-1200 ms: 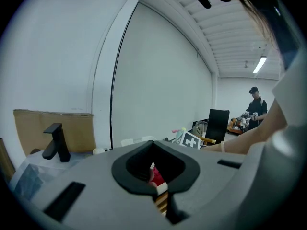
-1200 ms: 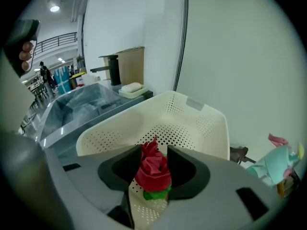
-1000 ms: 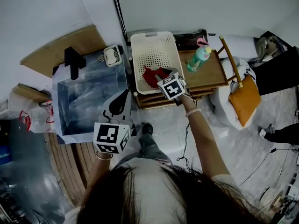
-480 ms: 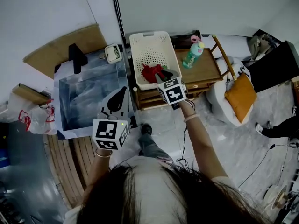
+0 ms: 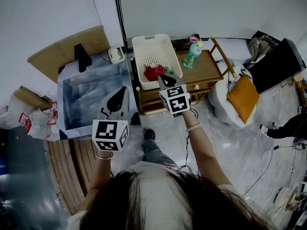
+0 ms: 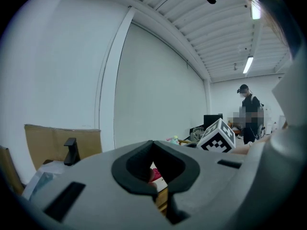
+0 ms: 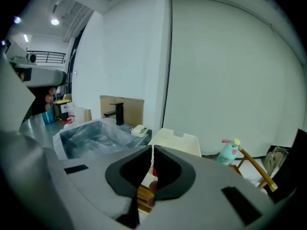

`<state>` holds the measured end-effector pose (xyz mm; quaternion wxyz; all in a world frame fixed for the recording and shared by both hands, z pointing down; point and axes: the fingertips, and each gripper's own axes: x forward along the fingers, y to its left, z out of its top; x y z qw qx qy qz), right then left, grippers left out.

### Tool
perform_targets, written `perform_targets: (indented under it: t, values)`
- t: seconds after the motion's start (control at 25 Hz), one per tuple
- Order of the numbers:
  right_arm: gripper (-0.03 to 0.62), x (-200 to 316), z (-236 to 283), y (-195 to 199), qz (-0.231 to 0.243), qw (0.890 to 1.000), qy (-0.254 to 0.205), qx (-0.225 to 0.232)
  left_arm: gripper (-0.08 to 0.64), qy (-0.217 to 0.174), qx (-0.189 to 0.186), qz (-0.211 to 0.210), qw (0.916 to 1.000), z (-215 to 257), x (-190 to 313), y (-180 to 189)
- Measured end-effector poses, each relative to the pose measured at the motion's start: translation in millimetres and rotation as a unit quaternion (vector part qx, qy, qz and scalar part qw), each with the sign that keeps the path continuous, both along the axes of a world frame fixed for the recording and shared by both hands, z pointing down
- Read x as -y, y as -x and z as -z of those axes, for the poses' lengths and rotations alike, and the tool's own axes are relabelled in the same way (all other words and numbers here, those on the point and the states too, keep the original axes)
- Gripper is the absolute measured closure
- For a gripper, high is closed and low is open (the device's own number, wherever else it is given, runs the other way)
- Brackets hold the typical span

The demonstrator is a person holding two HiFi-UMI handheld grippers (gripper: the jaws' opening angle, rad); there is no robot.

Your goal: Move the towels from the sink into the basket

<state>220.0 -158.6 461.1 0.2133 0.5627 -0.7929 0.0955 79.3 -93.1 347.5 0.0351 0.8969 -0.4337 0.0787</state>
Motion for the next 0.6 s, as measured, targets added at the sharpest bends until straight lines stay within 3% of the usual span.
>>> perform_targets:
  t: [0.6]
  values:
    - [0.565, -89.9, 64.8, 41.5, -0.007, 0.997, -0.071, 0.033, 0.557, -0.038, -0.012, -0.005, 0.9992, 26.0, -68.3, 26.6]
